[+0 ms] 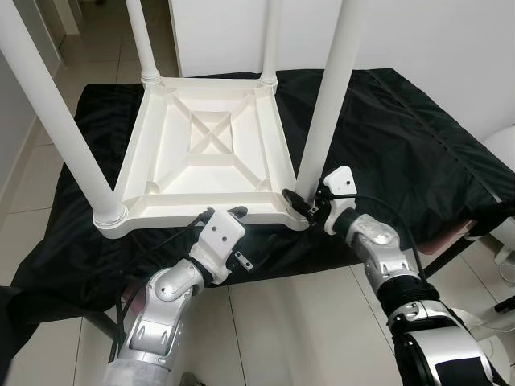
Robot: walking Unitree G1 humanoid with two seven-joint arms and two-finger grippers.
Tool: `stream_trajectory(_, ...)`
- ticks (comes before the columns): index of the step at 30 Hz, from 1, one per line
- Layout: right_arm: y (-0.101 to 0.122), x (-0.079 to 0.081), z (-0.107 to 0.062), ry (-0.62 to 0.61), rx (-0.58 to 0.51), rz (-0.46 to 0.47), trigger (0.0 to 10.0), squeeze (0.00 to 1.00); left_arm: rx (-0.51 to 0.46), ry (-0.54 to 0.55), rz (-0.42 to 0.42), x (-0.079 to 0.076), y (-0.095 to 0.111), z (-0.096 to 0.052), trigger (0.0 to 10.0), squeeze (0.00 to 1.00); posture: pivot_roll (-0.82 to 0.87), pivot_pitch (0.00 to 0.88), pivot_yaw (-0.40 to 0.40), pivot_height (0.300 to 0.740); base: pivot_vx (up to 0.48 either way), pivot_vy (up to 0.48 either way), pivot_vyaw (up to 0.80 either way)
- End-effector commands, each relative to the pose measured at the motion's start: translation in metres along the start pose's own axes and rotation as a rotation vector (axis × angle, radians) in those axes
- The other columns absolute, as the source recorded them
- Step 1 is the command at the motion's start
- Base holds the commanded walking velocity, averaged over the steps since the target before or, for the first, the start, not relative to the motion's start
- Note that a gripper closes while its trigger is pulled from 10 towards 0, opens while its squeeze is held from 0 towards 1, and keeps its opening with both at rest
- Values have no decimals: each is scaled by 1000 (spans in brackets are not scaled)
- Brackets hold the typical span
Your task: Building children table
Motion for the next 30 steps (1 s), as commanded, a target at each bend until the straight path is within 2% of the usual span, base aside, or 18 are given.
stream_trajectory(1, -21, 2, -6, -42, 96, 2, 10000, 0, -3, 91, -8, 10, -2, 0, 10000, 0, -48, 48, -9, 740, 0, 0, 0)
stream_trajectory(2, -21, 2, -6, -42, 96, 2, 10000, 0, -3, 91, -8, 10, -2, 0, 10000, 0, -48, 48, -9, 740, 0, 0, 0)
stream_trajectory(4, -22, 1, -6, -128, 105, 32, 10000, 0, -3, 88, -8, 9, -2, 0, 10000, 0, -51, 53, -8, 740, 0, 0, 0)
stream_trajectory(9, -11, 7, -4, -244, 77, 100, 10000, 0, -3, 86, -12, 8, -2, 0, 10000, 0, -52, 62, -12, 740, 0, 0, 0)
stream_trajectory(14, -5, 3, -10, -443, 106, 154, 10000, 0, -8, 97, -21, 8, -2, 0, 10000, 0, -57, 69, -19, 740, 0, 0, 0)
stream_trajectory(16, -5, 3, -10, -443, 106, 154, 10000, 0, -8, 97, -21, 8, -2, 0, 10000, 0, -57, 69, -19, 740, 0, 0, 0)
stream_trajectory(17, -2, 2, -16, -565, 128, 170, 10000, 0, -9, 97, -26, 6, -3, 0, 10000, 0, -64, 70, -27, 740, 0, 0, 0)
stream_trajectory(20, -1, 2, -18, -601, 137, 175, 10000, 0, -9, 97, -28, 5, -4, 0, 10000, 0, -64, 70, -27, 740, 0, 0, 0)
stream_trajectory(21, 3, 10, -15, -577, 123, 179, 10000, 0, -11, 97, -29, 5, -3, 1, 10000, 0, -65, 69, -25, 740, 0, 0, 0)
stream_trajectory(23, 7, 14, -13, -557, 111, 170, 10000, 0, -14, 97, -32, 6, -2, 2, 10000, 0, -69, 66, -21, 740, 0, 0, 0)
stream_trajectory(27, 8, 14, -14, -547, 115, 157, 10000, 0, -16, 87, -28, 5, -1, 5, 10000, 0, -69, 60, -17, 740, 0, 0, 0)
stream_trajectory(28, 11, 16, -14, -529, 87, 183, 10000, 1000, -16, 88, -25, 7, -1, 5, 10000, 0, -68, 58, -15, 740, 0, 0, 0)
stream_trajectory(30, 16, 17, -13, -511, 59, 187, 10000, 1000, -16, 93, -19, 8, 0, 5, 10000, 0, -68, 58, -15, 740, 0, 0, 0)
Point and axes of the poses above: a point about 5 cm out from each wrist's last joint towards the gripper, its own z axis pointing out of the wrist towards the gripper, its own y axis along the axis of the wrist's last joint, x = y × z, the point moved 6 cm from there along z, pointing out of the wrist towards the gripper, and after that the axes turned 12 degrees about -z, right-handed, at the moved point
